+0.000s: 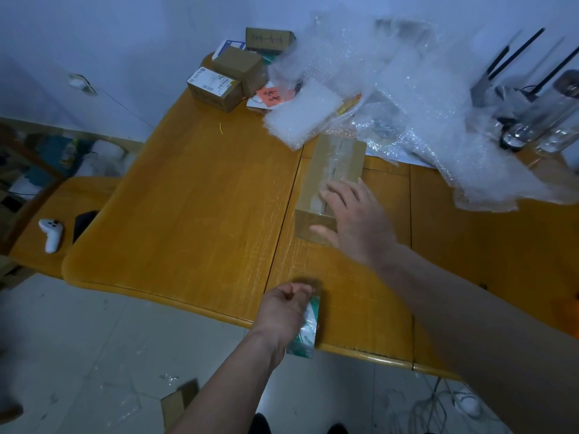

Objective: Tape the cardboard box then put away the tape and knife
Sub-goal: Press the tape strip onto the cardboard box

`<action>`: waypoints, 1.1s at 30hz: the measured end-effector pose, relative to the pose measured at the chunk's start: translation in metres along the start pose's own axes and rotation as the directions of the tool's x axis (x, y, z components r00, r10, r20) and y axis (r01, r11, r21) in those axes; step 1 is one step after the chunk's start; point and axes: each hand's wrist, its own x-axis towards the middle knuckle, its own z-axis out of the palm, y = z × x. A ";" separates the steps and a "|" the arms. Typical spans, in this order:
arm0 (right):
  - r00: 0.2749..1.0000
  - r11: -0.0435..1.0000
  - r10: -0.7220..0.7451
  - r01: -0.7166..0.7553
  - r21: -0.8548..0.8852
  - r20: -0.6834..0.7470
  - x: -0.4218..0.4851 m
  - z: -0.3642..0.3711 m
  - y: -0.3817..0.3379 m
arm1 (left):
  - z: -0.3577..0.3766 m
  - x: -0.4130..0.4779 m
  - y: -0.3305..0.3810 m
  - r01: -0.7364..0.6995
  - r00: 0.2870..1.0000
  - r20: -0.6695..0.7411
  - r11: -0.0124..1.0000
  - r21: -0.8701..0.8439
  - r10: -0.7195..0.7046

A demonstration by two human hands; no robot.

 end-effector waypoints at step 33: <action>0.960 0.643 0.155 -0.277 0.714 0.233 -0.047 -0.229 -0.012 | 0.015 -0.137 0.106 -0.455 0.882 0.071 0.880 -0.136 0.466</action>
